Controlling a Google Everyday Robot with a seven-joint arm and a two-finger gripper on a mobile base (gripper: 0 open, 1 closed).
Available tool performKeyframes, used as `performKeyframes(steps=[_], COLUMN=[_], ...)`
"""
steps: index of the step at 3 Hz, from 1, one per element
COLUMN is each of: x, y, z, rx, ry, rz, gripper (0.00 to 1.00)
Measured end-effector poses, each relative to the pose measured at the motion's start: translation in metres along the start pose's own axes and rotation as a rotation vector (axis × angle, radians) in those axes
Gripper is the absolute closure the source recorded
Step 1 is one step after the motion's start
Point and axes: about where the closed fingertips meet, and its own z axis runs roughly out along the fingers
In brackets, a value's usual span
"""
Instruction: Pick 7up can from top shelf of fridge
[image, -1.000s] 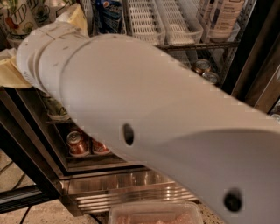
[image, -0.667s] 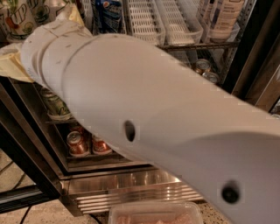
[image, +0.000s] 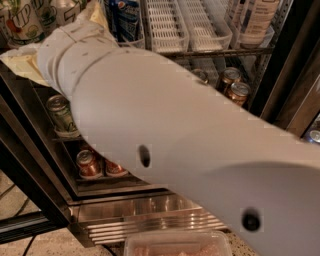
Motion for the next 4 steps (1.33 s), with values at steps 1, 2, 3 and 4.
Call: performKeyframes(steps=[1,2,3,4], x=[0.008,0.017,0.024,0.024], y=[-0.011,-0.017,-0.02,-0.02], z=[0.002,0.006,0.013,0.013], rx=[0.068,0.113,0.137,0.137], ry=[0.002,0.006,0.006,0.006], rz=[-0.01,-0.011,-0.014,-0.014], gripper=[0.19,0.33,0.37,0.27])
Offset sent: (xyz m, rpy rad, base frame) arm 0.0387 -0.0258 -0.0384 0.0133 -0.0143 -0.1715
